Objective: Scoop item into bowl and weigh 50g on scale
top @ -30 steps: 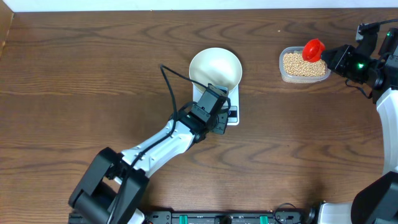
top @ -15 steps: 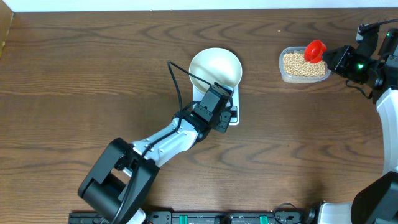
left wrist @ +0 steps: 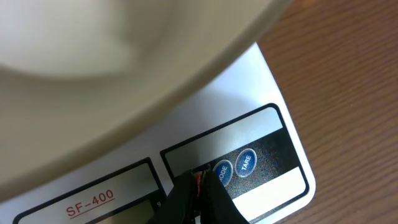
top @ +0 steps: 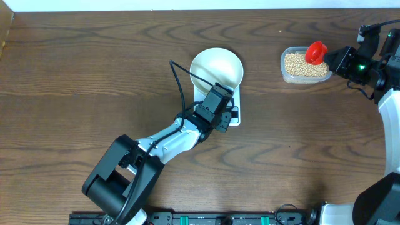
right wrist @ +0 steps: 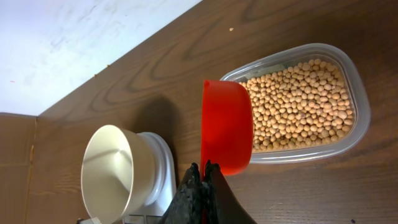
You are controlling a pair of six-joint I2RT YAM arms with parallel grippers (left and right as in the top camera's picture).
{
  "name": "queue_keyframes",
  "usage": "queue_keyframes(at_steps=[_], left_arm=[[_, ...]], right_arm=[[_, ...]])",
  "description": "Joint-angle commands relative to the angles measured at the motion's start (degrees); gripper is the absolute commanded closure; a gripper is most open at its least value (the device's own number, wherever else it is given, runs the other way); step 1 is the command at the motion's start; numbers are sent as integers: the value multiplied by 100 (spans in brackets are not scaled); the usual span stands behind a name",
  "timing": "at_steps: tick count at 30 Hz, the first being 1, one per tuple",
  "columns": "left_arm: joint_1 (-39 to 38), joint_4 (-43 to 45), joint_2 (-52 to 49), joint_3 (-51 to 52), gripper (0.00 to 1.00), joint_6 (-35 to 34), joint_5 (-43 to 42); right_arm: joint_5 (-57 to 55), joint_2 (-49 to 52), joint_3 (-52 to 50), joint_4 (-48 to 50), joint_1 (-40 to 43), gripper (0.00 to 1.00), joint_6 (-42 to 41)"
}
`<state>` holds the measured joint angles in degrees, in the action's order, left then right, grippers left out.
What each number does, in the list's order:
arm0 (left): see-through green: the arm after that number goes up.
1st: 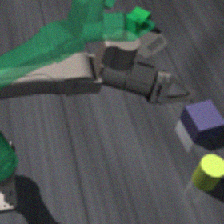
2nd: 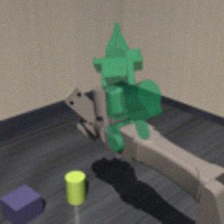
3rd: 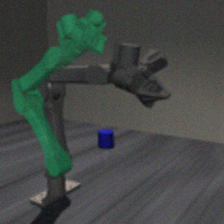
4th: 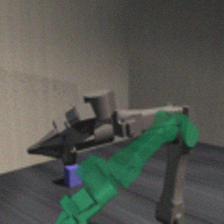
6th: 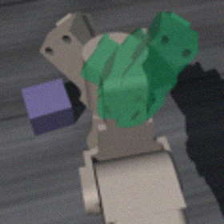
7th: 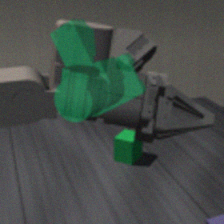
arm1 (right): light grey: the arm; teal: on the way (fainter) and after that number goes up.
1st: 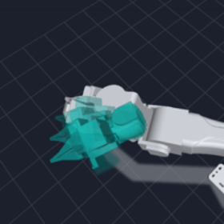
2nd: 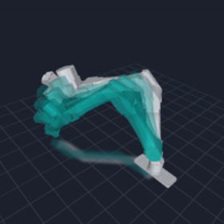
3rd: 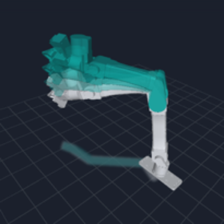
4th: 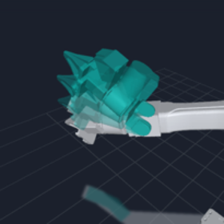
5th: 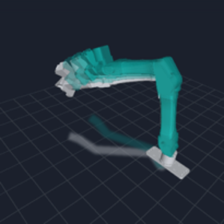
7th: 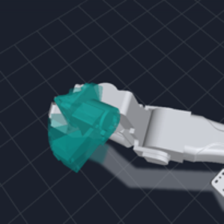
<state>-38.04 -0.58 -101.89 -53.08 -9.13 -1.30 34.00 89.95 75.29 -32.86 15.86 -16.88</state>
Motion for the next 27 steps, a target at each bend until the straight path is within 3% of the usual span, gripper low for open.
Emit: queue_keyframes(at_steps=[1,27], left_arm=[[15,20,-87,-2,93,52,94],[13,92,-341,-2,93,52,92]], right_arm=[[-2,-33,109,-37,24,99,133],[-2,-33,109,-83,24,99,157]])
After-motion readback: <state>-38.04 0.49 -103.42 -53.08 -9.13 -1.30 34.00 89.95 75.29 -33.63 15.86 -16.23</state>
